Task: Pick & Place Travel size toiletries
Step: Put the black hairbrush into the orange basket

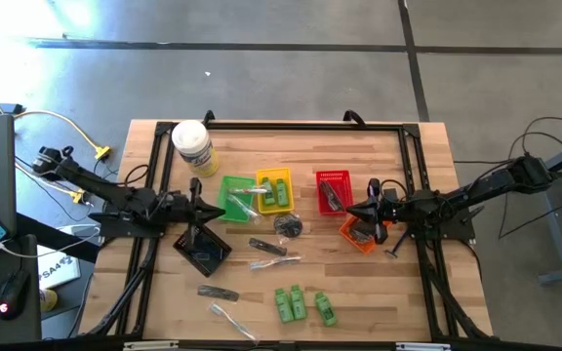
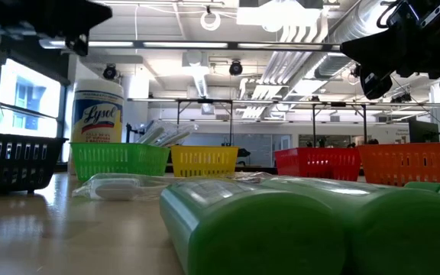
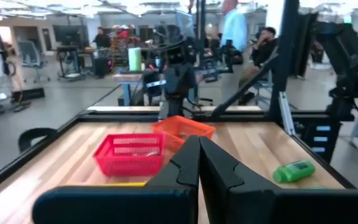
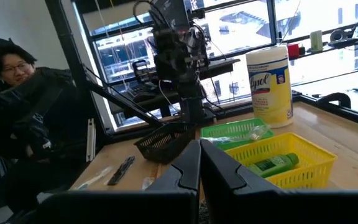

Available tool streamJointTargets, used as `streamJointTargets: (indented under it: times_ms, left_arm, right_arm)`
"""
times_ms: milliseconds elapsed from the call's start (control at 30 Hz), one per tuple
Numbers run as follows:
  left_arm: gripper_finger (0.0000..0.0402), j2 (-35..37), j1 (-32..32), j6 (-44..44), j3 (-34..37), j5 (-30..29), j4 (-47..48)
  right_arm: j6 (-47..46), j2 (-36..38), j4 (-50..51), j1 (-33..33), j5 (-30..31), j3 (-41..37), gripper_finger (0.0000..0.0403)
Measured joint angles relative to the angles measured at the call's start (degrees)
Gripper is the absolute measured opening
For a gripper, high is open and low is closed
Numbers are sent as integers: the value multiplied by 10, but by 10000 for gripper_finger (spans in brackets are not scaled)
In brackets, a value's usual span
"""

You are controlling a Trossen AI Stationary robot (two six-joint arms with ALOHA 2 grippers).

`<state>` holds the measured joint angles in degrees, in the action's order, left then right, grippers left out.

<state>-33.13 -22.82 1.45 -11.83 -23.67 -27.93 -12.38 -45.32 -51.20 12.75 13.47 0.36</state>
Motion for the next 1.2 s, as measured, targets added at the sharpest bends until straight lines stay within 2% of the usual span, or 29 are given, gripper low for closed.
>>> streamJointTargets:
  times_ms: [233, 467, 700, 967, 1200]
  left_arm:
    - [0, -105, -8, -41, -114, -14, 93]
    - [2, -197, -13, -65, -188, -12, 190]
    - [36, -297, -16, -81, -212, -22, 179]
    - [82, -310, -16, -110, -231, -23, 176]
    - [95, -309, -16, -116, -231, -23, 184]
  right_arm:
    - [-1, 0, 0, 0, 0, 0, 2]
    - [-13, 0, -1, 0, 0, 0, 2]
    - [-13, 0, -2, 0, 0, 0, 2]
    - [-13, 0, -1, 0, 0, 0, 2]
    - [-16, 0, -1, 0, 0, 0, 2]
